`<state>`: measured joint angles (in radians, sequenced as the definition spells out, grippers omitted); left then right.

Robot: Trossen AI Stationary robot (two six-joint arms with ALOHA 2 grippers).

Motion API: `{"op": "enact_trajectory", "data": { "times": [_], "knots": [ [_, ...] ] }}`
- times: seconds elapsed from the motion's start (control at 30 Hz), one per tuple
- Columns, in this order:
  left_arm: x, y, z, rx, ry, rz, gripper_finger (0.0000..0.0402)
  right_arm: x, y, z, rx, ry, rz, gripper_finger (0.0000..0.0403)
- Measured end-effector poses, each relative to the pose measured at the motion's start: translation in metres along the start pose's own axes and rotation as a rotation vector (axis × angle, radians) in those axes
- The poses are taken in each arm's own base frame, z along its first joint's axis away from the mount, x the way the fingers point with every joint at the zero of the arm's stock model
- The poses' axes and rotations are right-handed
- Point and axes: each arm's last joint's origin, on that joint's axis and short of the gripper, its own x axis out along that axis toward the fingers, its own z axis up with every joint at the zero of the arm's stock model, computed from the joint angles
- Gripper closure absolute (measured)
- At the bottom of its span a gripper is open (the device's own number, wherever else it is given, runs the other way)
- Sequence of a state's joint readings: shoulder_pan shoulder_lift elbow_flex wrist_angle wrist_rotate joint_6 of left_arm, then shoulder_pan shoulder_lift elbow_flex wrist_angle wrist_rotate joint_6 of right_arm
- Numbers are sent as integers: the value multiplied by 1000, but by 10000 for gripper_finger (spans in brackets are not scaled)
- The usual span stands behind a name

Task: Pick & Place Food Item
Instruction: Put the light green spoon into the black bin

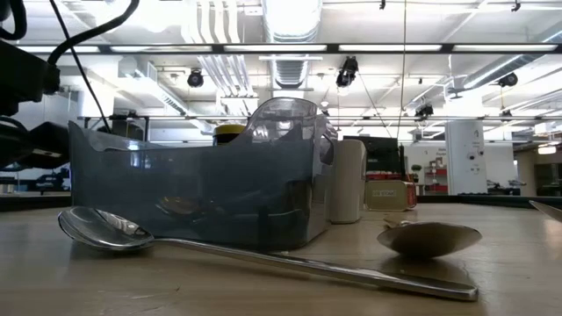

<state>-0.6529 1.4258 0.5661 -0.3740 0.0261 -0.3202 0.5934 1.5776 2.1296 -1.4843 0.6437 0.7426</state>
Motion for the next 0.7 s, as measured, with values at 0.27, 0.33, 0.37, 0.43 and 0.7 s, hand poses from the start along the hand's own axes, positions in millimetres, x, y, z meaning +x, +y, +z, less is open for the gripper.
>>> {"op": "enact_trajectory", "data": {
  "times": [0.27,0.33,0.37,0.43,0.7],
  "knots": [
    [-1,-1,1,50,8,-24,350,0,0,0,5,1,0,4],
    [-1,-2,2,48,8,-43,378,0,0,0,5,1,0,4],
    [-1,-2,3,42,6,-46,378,0,0,0,4,1,0,4],
    [-2,-3,4,39,5,-47,378,0,0,0,-2,1,0,4],
    [-16,-7,18,45,34,-16,378,0,0,0,-22,0,0,4]
  ]
}}
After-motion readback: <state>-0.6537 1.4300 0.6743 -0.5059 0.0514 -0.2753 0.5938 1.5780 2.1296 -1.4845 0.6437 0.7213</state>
